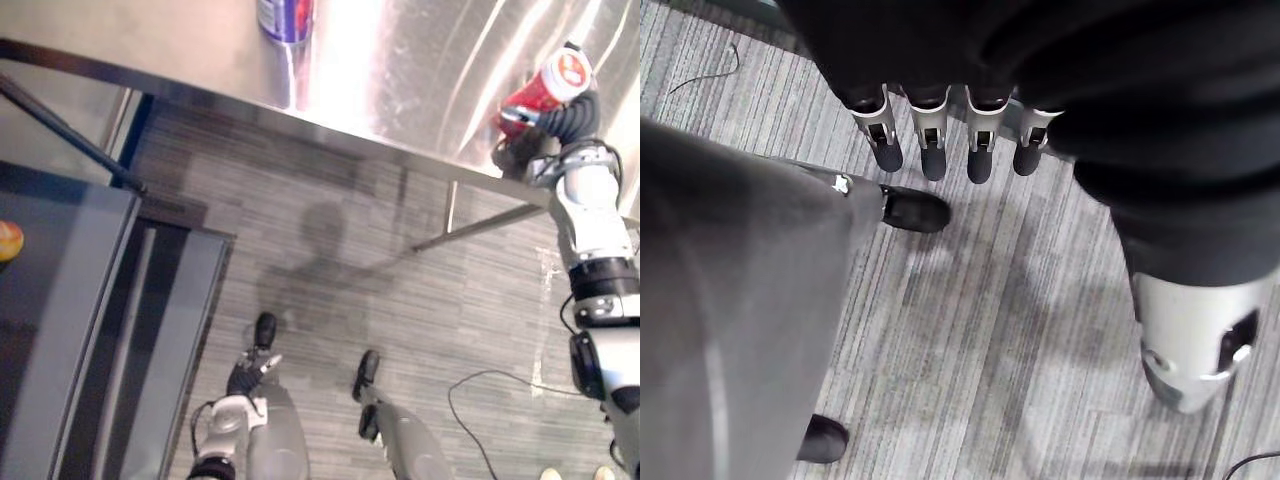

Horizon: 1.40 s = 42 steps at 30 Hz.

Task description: Put the gum and the chips on the shelf.

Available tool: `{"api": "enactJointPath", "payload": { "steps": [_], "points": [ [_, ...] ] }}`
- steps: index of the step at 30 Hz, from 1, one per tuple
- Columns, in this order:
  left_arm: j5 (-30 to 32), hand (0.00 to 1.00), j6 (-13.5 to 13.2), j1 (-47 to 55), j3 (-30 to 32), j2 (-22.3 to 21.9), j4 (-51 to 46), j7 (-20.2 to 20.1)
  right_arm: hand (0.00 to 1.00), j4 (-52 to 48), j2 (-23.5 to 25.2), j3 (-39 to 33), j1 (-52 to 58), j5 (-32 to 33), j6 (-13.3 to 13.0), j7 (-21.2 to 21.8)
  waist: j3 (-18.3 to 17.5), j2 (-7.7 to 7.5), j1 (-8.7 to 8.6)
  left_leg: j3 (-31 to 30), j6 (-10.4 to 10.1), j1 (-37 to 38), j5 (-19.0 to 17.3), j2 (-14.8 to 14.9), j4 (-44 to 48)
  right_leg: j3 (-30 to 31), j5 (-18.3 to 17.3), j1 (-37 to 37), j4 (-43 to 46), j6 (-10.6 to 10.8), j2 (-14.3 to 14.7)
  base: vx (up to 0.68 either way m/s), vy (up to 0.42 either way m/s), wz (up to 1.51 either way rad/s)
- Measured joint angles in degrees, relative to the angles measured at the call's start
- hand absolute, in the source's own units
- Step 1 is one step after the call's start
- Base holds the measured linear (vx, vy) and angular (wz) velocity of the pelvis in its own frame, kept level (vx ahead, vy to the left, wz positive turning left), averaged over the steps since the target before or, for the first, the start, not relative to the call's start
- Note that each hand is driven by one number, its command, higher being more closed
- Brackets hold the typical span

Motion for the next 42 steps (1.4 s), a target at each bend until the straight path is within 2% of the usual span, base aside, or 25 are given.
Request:
{"api": "enactJointPath", "payload": {
  "steps": [18, 23, 27, 30, 33, 35, 38, 42],
  "points": [
    [0.0, 0.00, 0.1, 0.0, 1.2, -0.1, 0.0, 0.1, 1.00, -1.6, 0.0, 0.1, -0.5, -0.7, 0.3, 0.2, 0.1, 0.04, 0.04, -0.1, 0.0, 0.2, 0.0, 0.1, 0.4, -0.1, 0.0, 0.2, -0.1, 0.0, 0.1, 0.00, 0.000, 0.00],
    [0.3, 0.00, 0.7, 0.7, 2.2, -0.3, 0.1, 0.1, 1.00, -5.4, 0.0, -0.2, 4.4, -1.4, 0.4, 0.2, 0.1, 0.07, -0.06, 0.1, 0.0, 3.0, -0.1, 0.0, 0.2, 0.0, 0.0, 3.1, -0.4, 0.0, 0.0, 0.00, 0.000, 0.00],
    [0.9, 0.00, 1.3, 1.5, 2.5, -0.8, 0.2, -0.3, 1.00, -12.1, 0.0, -3.6, 11.7, -3.2, 0.3, 0.3, -0.2, 0.44, -0.43, 0.2, 0.0, 5.5, -0.6, -0.2, 0.0, 0.0, -0.2, 5.6, -0.5, -0.3, -0.2, -0.02, 0.006, 0.02],
    [1.6, 0.00, 1.5, 3.4, 3.5, -2.2, 1.0, -0.7, 1.00, -16.0, -0.1, -6.8, 19.7, -3.2, 0.3, 1.1, -3.6, 1.11, -1.41, 0.3, 0.0, 6.4, -0.9, -1.1, 0.1, -0.1, -0.6, 6.6, -0.5, -0.1, -1.1, 0.00, 0.027, 0.08],
    [3.2, 0.00, 2.3, 5.7, 3.9, -2.8, 1.6, -1.1, 1.00, -18.4, -0.1, -7.0, 25.6, -3.2, 0.4, 2.2, -6.9, 1.90, -2.27, 0.4, 0.3, 8.9, -1.4, -2.1, 0.2, -0.3, -1.1, 9.2, -0.6, 0.5, -2.1, 0.07, 0.024, 0.08],
    [4.1, 0.00, 2.6, 8.0, 4.0, -3.1, 2.3, -1.5, 1.00, -22.1, -0.1, -7.5, 31.1, -3.2, 0.3, 3.8, -10.6, 2.90, -3.25, 0.4, 0.5, 10.6, -2.1, -2.8, 0.1, -0.5, -1.9, 11.0, -0.5, 0.9, -2.8, 0.05, 0.016, 0.08],
    [5.6, 0.00, 2.8, 9.5, 4.5, -3.2, 3.9, -2.0, 1.00, -25.5, 0.0, -9.1, 36.3, -3.1, 0.2, 6.0, -14.0, 4.04, -3.46, 0.6, 0.4, 12.2, -2.7, -2.8, 0.0, -0.6, -2.3, 12.5, -0.5, 1.0, -2.9, 0.03, -0.001, 0.00],
    [5.7, 0.00, 3.5, 9.9, 5.0, -3.3, 5.5, -2.6, 1.00, -28.7, 0.4, -9.2, 41.0, -3.0, 0.2, 7.9, -16.1, 5.22, -3.71, 0.7, 0.2, 13.5, -3.1, -2.7, 0.0, -0.7, -2.8, 13.6, -0.4, 1.0, -2.9, 0.00, 0.000, 0.00]
  ]
}}
